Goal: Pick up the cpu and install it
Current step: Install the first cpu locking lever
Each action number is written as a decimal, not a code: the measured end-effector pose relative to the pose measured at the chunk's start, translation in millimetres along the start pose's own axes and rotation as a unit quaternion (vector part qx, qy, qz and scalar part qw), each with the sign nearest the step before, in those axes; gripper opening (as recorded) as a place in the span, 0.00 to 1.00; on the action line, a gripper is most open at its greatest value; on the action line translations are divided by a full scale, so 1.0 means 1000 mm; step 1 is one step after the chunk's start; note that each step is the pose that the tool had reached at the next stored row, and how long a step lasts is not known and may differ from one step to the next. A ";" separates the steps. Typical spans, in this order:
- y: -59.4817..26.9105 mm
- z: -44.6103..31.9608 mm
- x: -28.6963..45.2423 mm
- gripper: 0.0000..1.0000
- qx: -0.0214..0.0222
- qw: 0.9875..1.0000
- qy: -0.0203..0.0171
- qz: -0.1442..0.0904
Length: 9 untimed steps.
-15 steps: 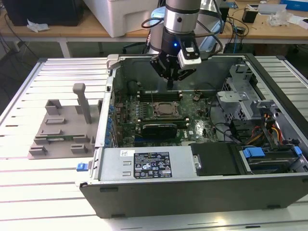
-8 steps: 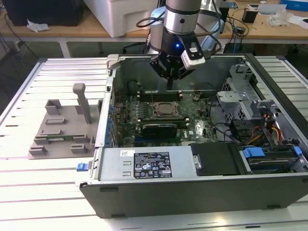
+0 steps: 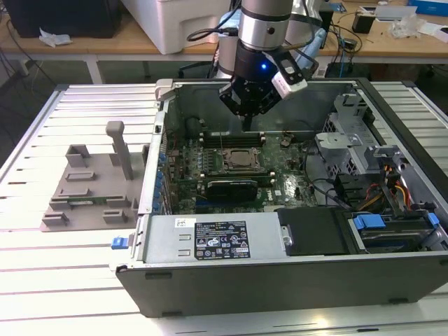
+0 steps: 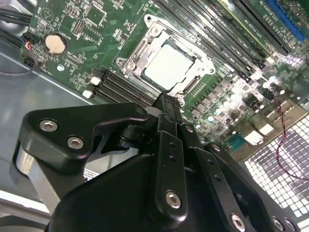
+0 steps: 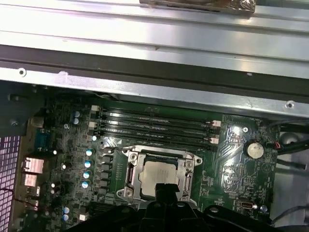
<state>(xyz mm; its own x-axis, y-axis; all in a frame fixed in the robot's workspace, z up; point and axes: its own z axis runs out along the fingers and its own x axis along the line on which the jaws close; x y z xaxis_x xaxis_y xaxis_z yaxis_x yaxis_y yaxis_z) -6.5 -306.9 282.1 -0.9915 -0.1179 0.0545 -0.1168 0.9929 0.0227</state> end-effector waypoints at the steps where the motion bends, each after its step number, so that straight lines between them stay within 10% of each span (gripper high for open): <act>1: 0.0001 0.0001 0.0008 0.11 0.000 1.000 0.000 0.000; 9: 0.0051 0.0028 0.0402 0.11 0.000 1.000 0.000 0.000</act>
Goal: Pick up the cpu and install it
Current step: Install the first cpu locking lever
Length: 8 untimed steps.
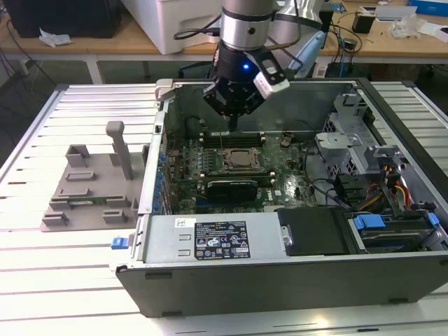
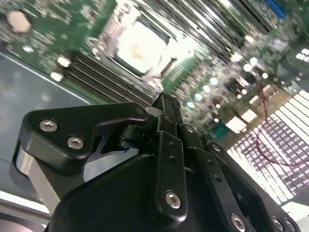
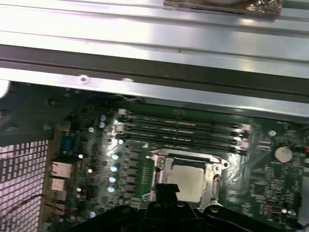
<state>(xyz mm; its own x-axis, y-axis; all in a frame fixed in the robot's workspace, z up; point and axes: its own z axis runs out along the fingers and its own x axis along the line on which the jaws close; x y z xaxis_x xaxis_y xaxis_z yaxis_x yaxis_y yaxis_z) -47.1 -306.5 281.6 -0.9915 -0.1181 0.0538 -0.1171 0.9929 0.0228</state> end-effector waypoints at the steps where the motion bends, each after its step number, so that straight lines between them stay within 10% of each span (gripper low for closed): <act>1: 0.0015 0.0006 0.0088 0.11 0.000 1.000 0.000 0.000; 4: 0.0079 0.0023 0.0281 0.11 -0.001 1.000 0.000 0.000; 8: 0.0205 0.0098 0.0265 0.11 -0.004 1.000 0.000 0.000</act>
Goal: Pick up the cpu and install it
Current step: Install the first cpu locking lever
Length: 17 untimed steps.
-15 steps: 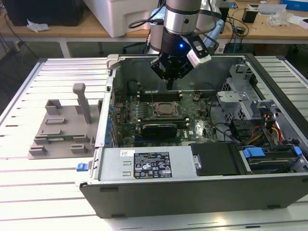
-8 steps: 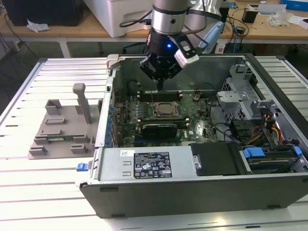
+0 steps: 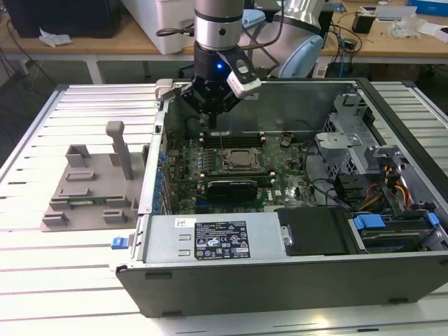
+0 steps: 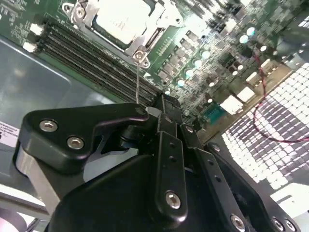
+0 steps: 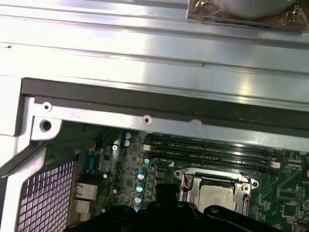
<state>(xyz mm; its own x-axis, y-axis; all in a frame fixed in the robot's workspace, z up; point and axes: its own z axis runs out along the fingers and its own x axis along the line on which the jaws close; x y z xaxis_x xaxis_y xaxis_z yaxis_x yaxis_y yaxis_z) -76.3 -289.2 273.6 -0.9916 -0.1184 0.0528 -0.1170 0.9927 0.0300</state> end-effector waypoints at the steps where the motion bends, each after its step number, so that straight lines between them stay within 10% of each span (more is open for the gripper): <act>1: 0.0008 0.0016 -0.0014 0.11 0.000 1.000 0.000 0.000; 6: -0.0015 0.0072 -0.0260 0.11 -0.001 1.000 0.003 0.000; 17: 0.0029 0.0361 -0.0485 0.11 0.000 1.000 0.004 -0.004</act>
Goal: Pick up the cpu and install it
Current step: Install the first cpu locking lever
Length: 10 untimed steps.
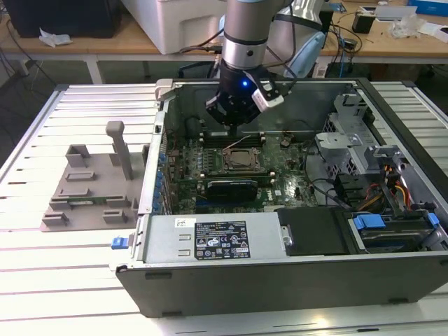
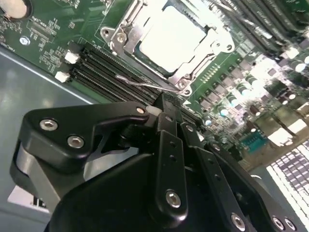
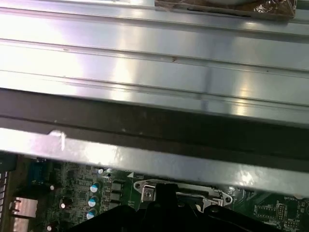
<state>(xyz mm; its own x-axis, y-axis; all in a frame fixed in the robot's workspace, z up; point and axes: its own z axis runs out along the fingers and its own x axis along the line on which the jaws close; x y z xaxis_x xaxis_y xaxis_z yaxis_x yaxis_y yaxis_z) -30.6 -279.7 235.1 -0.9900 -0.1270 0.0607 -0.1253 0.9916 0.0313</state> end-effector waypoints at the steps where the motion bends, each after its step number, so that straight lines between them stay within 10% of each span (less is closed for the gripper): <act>1: 0.0006 0.0043 -0.0005 0.11 0.000 1.000 0.000 -0.001; 10: -0.0026 0.0201 -0.0301 0.11 0.000 1.000 0.002 0.000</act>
<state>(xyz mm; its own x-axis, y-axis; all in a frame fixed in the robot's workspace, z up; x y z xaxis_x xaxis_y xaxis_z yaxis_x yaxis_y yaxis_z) -1.8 -277.9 213.1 -0.9897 -0.1280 0.0639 -0.1262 0.9915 0.0316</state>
